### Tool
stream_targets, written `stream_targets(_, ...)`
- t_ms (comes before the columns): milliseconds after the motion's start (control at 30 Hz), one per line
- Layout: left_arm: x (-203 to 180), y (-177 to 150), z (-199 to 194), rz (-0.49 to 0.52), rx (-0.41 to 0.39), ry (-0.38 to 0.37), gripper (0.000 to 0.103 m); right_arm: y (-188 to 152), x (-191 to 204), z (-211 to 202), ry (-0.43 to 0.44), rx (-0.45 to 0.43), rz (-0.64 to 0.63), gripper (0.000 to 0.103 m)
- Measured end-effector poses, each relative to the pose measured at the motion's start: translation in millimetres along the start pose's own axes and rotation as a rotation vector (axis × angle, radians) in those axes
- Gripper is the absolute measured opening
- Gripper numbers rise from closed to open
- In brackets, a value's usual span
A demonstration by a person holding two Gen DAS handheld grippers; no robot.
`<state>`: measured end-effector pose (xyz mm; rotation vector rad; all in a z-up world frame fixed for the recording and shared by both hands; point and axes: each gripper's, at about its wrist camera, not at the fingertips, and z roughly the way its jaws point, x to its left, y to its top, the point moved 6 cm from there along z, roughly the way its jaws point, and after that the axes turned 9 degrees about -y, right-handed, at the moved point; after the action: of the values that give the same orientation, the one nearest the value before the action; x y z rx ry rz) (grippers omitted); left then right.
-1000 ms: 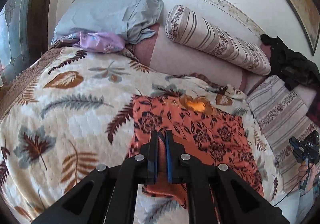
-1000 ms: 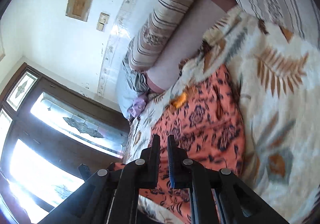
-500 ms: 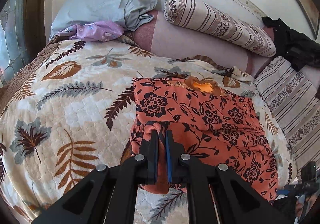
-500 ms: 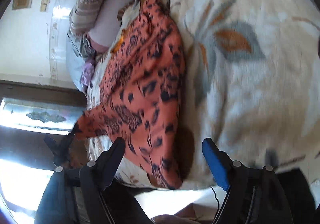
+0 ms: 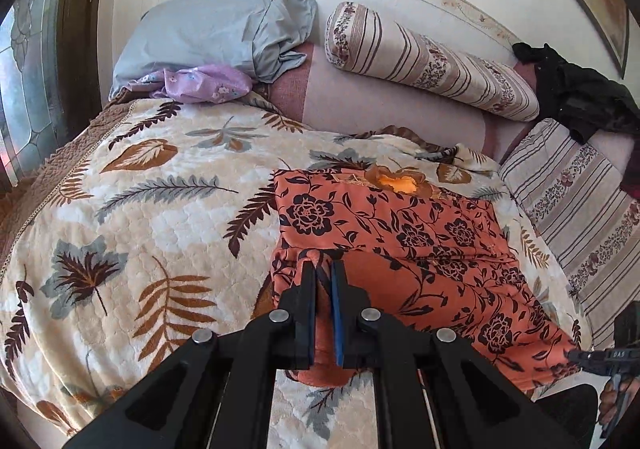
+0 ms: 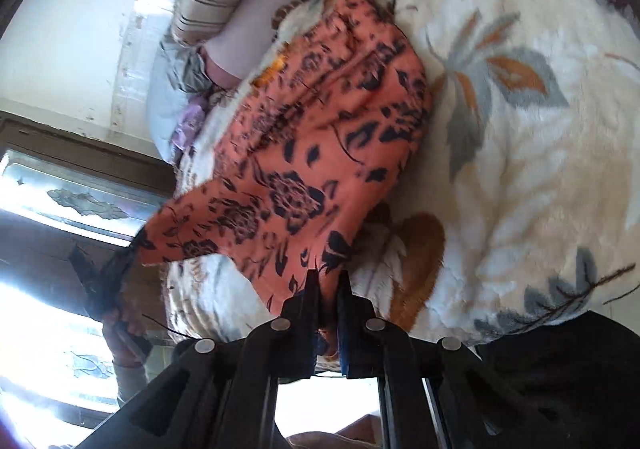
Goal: Fold small clothes
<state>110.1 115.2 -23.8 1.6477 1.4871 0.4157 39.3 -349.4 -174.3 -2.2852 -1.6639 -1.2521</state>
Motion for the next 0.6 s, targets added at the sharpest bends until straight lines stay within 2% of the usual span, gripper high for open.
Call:
stream_targets(100, 3, -13, -2, 0.004, 0.017, 0.009, 0.007, 6, -6, 2, 0.039, -0.007, 0.033, 0.007)
stream_targets(200, 6, -25, 12, 0.018, 0.076, 0.026, 0.006, 9, -11, 23, 0.054, 0.027, 0.062, 0.007)
stream_targets(300, 6, -15, 19, 0.04, 0.087, 0.022, 0.006, 28, -7, 24, 0.111, 0.022, 0.075, 0.007)
stream_targets(367, 5, 10, 21, 0.033, 0.062, -0.006, 0.006, 56, 12, 17, 0.152, -0.011, 0.049, 0.007)
stream_targets(467, 6, 64, 28, 0.02, -0.004, -0.049, 0.006, 115, 43, 4, 0.216, -0.073, 0.003, 0.007)
stream_targets(600, 21, 132, 63, 0.02, -0.102, 0.007, 0.003, 210, 77, -2, 0.232, -0.201, -0.053, 0.007)
